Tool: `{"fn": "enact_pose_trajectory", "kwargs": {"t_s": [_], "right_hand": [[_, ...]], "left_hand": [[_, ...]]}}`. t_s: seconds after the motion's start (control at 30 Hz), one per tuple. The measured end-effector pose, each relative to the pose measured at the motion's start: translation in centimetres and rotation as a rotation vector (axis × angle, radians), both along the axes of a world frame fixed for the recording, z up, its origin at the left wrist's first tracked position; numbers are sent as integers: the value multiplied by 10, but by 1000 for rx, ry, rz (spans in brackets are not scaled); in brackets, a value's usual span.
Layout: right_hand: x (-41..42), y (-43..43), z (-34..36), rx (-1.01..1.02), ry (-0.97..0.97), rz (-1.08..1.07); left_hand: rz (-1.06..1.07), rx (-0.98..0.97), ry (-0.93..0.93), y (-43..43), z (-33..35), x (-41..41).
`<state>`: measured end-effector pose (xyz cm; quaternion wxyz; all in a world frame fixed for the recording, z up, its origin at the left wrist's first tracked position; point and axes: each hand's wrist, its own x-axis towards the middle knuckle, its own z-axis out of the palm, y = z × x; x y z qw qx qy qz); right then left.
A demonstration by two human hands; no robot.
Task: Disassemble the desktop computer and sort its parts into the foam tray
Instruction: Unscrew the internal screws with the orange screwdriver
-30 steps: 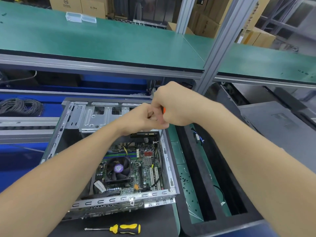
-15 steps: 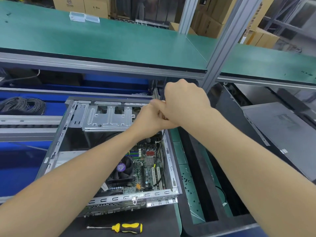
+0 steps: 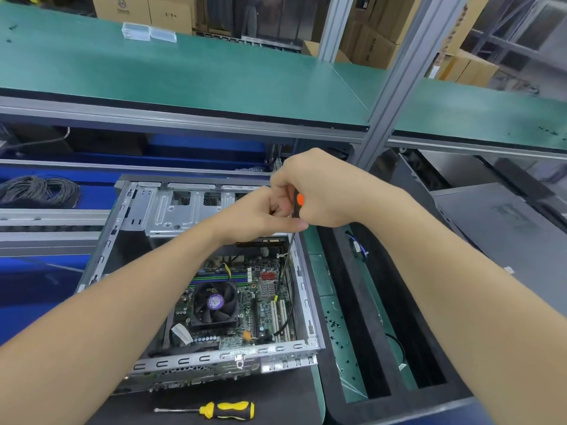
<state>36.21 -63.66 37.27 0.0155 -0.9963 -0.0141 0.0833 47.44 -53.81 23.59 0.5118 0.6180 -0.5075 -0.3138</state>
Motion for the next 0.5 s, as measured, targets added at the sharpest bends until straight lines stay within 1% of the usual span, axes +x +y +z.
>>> {"fn": "enact_pose_trajectory", "kwargs": {"t_s": [0.03,0.1,0.2,0.27,0.33,0.4,0.5], "right_hand": [[0,-2,-1,21,-13,7],[-1,-2,-7,17,-116,-36],[1,6,-23,-184,-327,-169],[5,9,-29,-148,-373,-247],[10,7,-30,-87,-348,-278],[11,3,-29,-24,-308,-253],[5,-3,-18,47,-222,-178]], "left_hand": [[24,-2,-24,-1,1,0],[103,-36,-96,-4,0,-1],[242,-81,-128,-11,-3,-6],[344,-94,-138,-17,-8,-10],[421,-68,-161,-22,-11,-11],[372,-64,-124,-21,-11,-8],[173,-63,7,-9,-10,-3]]}}
